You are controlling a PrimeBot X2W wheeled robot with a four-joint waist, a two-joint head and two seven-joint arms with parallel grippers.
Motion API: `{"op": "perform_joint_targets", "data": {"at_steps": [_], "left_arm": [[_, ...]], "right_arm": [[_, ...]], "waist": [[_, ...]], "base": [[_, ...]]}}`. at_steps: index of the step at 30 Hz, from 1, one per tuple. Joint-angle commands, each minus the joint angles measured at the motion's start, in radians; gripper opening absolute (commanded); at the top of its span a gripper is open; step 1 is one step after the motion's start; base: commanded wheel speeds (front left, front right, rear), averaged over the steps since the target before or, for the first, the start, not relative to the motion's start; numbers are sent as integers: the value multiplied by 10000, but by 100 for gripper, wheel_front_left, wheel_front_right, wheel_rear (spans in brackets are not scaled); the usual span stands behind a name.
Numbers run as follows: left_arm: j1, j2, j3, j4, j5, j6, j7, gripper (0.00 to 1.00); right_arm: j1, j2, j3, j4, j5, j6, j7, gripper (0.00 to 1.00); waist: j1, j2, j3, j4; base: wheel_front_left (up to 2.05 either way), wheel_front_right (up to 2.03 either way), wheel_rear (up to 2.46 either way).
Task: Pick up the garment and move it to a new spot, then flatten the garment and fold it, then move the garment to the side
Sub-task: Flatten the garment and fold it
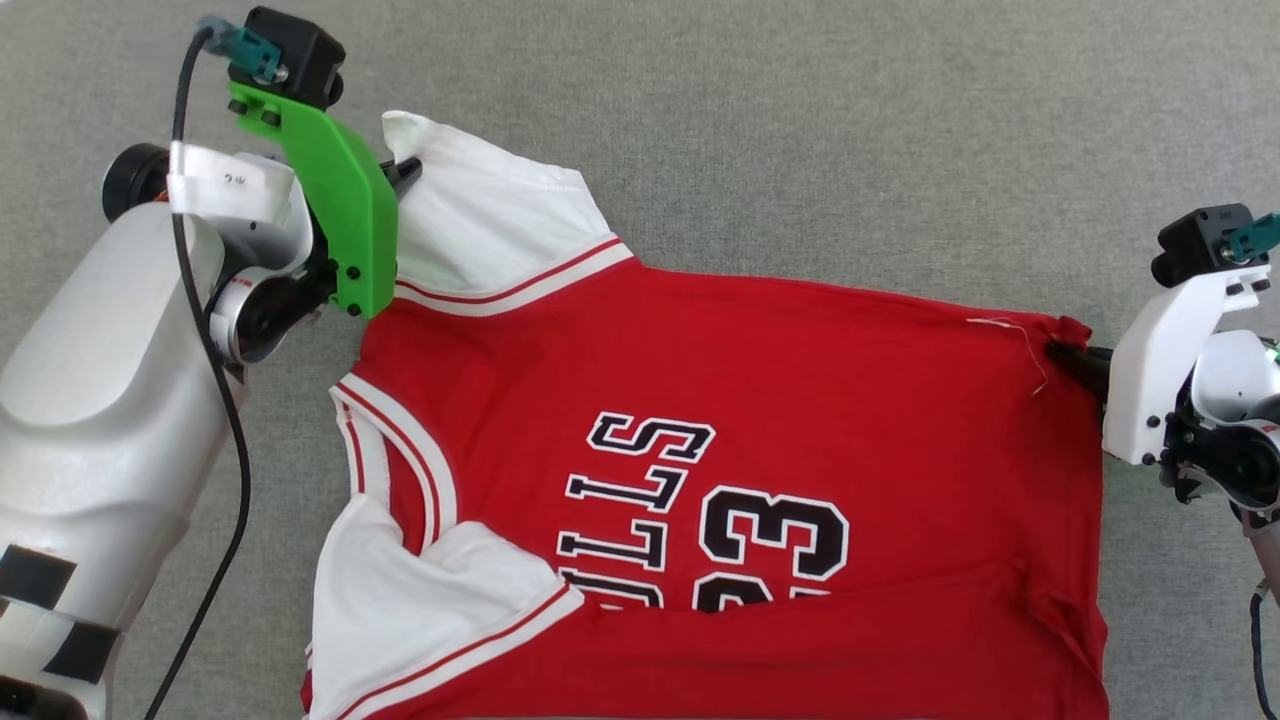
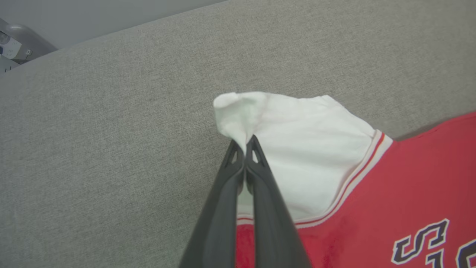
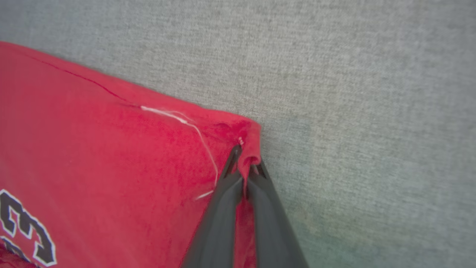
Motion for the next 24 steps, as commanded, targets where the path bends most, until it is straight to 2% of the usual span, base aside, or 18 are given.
{"op": "perform_joint_targets", "data": {"at_steps": [1, 6, 12, 19, 24], "left_arm": [[227, 110, 104, -64, -142, 75, -161, 0], [1015, 310, 482, -442, -494, 223, -780, 0], [2678, 802, 861, -1458, -819, 658, -1508, 0], [5369, 1313, 1339, -3037, -1175, 1684, -2507, 0], [7141, 1328, 1369, -3905, -1439, 2325, -2910, 0]], "right_arm": [[68, 119, 94, 53, 133, 6, -163, 0], [350, -39, -340, -521, 7, 6, -850, 0], [1613, 82, -968, -1252, -181, 6, -1161, 0], [3409, 599, -1595, -1856, -364, 6, -1344, 0], [4513, 982, -2080, -2035, -540, 6, -1495, 0]], "waist": [[0, 0, -267, 22], [0, 0, -889, 148], [0, 0, -1531, 321], [0, 0, -2140, 496], [0, 0, -2477, 692]], "base": [[0, 0, 0], [0, 0, 0], [0, 0, 0], [0, 0, 0], [0, 0, 0]]}}
